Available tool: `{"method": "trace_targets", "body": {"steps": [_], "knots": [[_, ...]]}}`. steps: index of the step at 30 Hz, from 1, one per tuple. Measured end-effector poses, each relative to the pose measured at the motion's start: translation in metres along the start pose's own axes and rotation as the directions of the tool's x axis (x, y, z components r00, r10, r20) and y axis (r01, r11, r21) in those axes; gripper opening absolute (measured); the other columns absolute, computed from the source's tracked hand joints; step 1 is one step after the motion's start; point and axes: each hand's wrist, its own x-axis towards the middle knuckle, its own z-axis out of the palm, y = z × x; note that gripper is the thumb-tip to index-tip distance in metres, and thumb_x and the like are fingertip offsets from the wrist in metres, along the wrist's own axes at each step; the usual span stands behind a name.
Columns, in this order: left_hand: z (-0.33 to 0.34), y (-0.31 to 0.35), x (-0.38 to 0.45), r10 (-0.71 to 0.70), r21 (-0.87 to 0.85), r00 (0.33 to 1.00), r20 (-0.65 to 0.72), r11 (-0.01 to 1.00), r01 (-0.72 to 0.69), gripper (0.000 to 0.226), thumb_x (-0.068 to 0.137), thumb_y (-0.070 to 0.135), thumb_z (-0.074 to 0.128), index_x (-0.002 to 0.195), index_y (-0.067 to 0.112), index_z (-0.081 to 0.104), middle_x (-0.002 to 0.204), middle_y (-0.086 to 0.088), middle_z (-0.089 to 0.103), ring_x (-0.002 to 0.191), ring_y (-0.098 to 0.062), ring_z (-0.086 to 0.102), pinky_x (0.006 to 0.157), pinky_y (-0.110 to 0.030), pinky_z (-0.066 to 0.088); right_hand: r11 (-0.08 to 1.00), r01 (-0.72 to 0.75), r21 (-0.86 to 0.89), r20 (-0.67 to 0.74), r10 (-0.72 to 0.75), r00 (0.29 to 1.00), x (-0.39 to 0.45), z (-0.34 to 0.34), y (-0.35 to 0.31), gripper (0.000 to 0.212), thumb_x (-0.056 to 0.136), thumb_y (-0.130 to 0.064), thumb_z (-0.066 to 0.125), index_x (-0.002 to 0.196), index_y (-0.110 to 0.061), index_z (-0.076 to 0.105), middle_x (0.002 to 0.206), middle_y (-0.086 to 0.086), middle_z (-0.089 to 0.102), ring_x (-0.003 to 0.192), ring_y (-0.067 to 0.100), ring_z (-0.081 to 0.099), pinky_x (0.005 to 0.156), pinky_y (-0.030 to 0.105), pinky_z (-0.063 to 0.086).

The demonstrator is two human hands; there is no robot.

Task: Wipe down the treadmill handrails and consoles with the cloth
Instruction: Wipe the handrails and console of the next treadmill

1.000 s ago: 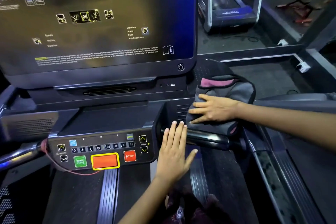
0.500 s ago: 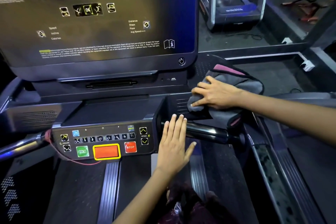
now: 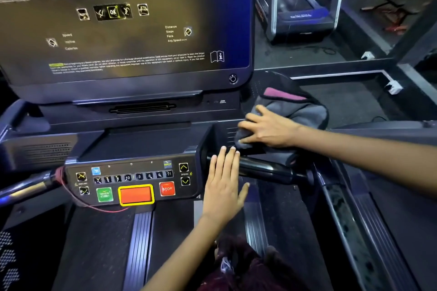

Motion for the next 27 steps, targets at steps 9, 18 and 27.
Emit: {"method": "trace_targets", "body": {"steps": [9, 18, 27], "knots": [[-0.001, -0.006, 0.000, 0.040, 0.000, 0.999, 0.002, 0.999, -0.040, 0.072, 0.084, 0.041, 0.044, 0.142, 0.002, 0.029, 0.149, -0.014, 0.035, 0.141, -0.028, 0.020, 0.118, -0.040, 0.006, 0.998, -0.012, 0.066, 0.091, 0.006, 0.996, -0.023, -0.004, 0.007, 0.038, 0.064, -0.024, 0.069, 0.098, -0.040, 0.069, 0.111, 0.004, 0.060, 0.095, 0.026, 0.057, 0.074, 0.041, 0.041], [0.000, -0.006, 0.001, 0.047, 0.045, 0.999, 0.023, 0.998, -0.048, 0.071, 0.084, 0.043, 0.041, 0.140, 0.000, 0.031, 0.145, -0.017, 0.041, 0.139, -0.031, 0.023, 0.117, -0.042, 0.005, 0.985, -0.119, 0.126, 0.069, 0.111, 0.991, 0.011, -0.013, -0.015, 0.039, 0.064, -0.024, 0.071, 0.099, -0.040, 0.069, 0.108, 0.004, 0.060, 0.091, 0.026, 0.057, 0.075, 0.044, 0.044], [-0.004, 0.000, 0.003, 0.018, 0.051, 1.000, 0.001, 0.999, -0.018, 0.071, 0.081, 0.044, 0.039, 0.136, 0.000, 0.033, 0.138, -0.017, 0.048, 0.134, -0.031, 0.028, 0.115, -0.043, 0.009, 0.935, -0.278, 0.221, 0.148, 0.250, 0.957, -0.032, -0.008, 0.021, 0.042, 0.070, -0.022, 0.067, 0.104, -0.046, 0.067, 0.105, 0.006, 0.057, 0.084, 0.028, 0.053, 0.067, 0.042, 0.039]]}}
